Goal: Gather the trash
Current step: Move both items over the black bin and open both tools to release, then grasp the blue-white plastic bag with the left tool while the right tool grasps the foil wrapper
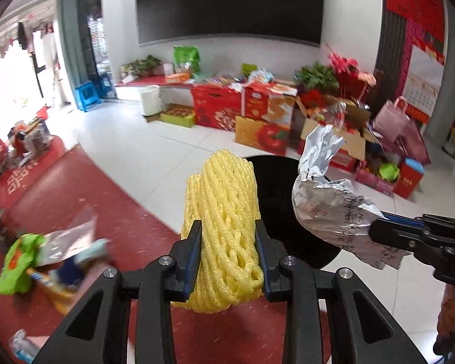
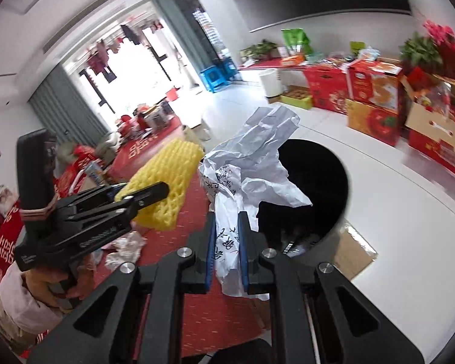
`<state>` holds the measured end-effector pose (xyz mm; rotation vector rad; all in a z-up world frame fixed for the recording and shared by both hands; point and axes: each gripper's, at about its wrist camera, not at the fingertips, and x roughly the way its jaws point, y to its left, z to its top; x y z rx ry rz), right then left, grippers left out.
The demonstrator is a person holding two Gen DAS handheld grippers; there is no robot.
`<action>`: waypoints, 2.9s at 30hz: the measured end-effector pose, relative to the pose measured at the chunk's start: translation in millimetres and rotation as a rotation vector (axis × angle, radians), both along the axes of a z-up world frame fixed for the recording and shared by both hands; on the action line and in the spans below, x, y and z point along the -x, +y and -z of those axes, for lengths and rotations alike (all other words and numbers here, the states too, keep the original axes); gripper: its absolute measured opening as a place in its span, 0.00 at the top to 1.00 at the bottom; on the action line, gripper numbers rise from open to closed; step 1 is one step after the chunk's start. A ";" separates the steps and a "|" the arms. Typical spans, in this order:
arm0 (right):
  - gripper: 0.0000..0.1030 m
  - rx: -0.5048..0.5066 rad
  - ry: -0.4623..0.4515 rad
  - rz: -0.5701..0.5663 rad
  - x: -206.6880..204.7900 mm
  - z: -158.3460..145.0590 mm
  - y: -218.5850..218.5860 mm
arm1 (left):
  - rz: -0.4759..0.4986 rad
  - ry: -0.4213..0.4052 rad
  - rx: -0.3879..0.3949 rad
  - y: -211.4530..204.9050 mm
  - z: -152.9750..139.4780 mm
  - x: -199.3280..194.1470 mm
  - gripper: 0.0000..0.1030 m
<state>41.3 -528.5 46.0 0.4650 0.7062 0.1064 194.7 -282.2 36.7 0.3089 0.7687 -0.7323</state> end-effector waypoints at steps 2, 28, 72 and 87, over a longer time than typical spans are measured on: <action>0.86 -0.004 0.010 0.019 0.2 4.6 -9.5 | 0.007 0.007 -0.020 -18.2 9.0 -5.5 0.00; 0.71 0.016 0.098 0.013 -48.1 32.7 -11.7 | -0.110 -0.086 0.016 39.3 7.5 8.1 0.00; 0.30 0.116 0.260 -0.271 -70.0 68.9 257.5 | -0.857 0.303 0.208 382.0 122.2 -56.1 0.00; 0.83 0.093 0.204 -0.301 -50.8 53.4 250.0 | -0.751 0.177 0.178 379.7 96.2 -29.7 0.00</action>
